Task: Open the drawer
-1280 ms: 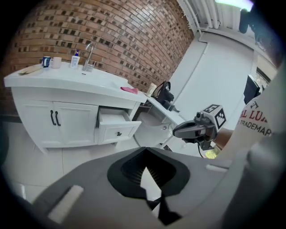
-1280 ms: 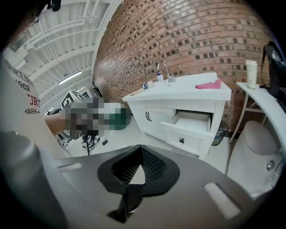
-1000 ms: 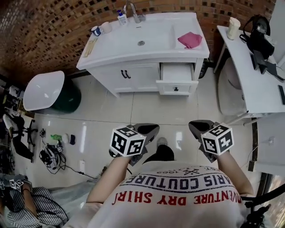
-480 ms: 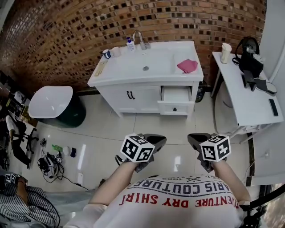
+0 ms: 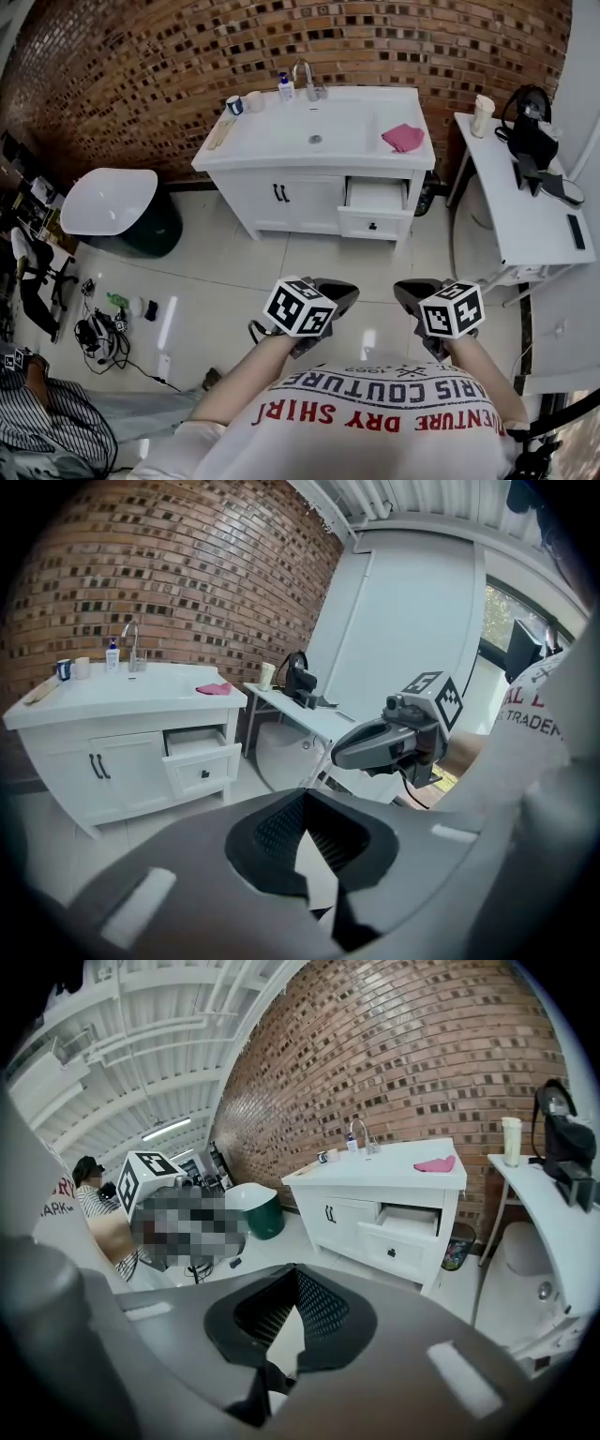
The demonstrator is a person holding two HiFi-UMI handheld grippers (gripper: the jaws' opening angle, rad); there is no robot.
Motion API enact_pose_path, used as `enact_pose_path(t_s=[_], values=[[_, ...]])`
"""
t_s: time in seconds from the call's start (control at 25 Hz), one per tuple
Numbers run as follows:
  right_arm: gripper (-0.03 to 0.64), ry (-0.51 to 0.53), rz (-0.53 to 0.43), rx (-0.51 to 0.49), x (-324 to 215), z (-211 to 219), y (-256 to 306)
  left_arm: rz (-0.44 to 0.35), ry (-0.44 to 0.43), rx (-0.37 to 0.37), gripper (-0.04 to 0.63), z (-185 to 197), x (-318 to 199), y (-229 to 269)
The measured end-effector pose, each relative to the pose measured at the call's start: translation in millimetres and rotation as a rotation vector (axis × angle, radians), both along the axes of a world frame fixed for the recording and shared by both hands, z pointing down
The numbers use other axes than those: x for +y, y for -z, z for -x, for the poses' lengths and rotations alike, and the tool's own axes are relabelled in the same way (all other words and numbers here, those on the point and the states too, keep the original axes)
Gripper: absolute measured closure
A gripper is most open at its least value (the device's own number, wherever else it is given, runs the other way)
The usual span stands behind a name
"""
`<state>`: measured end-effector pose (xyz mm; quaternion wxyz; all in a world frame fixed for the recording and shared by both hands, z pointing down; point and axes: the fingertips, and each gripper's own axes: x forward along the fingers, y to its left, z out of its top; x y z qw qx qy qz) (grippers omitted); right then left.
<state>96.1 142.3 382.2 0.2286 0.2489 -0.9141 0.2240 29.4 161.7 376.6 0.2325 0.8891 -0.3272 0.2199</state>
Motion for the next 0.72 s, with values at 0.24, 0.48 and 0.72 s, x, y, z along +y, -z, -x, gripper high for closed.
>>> enact_pose_path(t_s=[0.24, 0.48, 0.72], values=[[0.611, 0.000, 0.002, 0.007, -1, 5, 2, -0.003, -0.011, 0.001, 0.598, 1, -2, 5], [0.611, 0.004, -0.002, 0.017, 3, 8, 1, -0.007, -0.019, -0.002, 0.597, 1, 0, 6], [0.611, 0.004, -0.015, 0.017, 2, 12, 4, -0.021, -0.024, 0.001, 0.597, 7, 2, 8]])
